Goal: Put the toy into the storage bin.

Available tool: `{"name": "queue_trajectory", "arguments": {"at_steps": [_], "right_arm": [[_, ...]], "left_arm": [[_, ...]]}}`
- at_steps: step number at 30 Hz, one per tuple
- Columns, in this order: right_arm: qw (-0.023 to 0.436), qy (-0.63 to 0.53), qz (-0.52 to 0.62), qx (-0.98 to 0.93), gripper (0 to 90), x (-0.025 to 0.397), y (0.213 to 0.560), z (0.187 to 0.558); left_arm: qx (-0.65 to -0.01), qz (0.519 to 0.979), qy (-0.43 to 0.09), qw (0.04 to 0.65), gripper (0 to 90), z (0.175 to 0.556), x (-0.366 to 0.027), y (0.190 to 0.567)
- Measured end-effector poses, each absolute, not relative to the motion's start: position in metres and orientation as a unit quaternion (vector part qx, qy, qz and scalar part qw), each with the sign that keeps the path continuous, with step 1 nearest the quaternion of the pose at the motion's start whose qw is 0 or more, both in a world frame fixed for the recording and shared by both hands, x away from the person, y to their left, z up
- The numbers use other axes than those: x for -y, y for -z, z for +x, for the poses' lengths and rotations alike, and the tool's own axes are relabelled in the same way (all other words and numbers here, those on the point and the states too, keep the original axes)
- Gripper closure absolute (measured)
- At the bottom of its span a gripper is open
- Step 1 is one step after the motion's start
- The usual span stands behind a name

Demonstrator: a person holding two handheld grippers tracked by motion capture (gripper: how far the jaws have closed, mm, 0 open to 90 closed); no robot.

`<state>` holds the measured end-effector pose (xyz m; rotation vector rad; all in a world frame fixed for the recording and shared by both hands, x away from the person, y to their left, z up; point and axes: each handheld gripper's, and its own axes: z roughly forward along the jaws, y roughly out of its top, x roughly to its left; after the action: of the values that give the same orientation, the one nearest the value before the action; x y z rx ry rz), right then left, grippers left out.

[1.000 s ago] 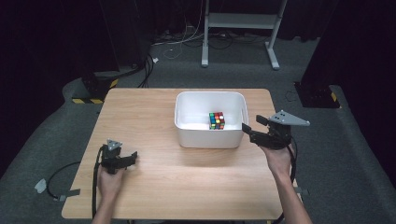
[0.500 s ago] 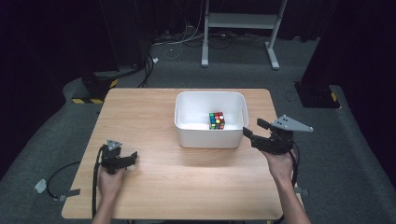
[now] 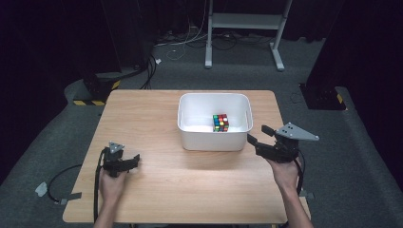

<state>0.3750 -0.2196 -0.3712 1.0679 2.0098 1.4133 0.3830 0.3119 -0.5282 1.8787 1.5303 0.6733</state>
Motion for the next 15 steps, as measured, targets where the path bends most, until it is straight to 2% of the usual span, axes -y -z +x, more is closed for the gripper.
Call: {"name": "queue_trajectory", "arguments": {"at_steps": [15], "right_arm": [[0.223, -0.512, 0.396, -0.729, 33.0, 0.223, 0.384, 0.367]], "left_arm": [[-0.579, 0.71, -0.255, 0.308, 17.6, 0.383, -0.312, 0.528]]}}
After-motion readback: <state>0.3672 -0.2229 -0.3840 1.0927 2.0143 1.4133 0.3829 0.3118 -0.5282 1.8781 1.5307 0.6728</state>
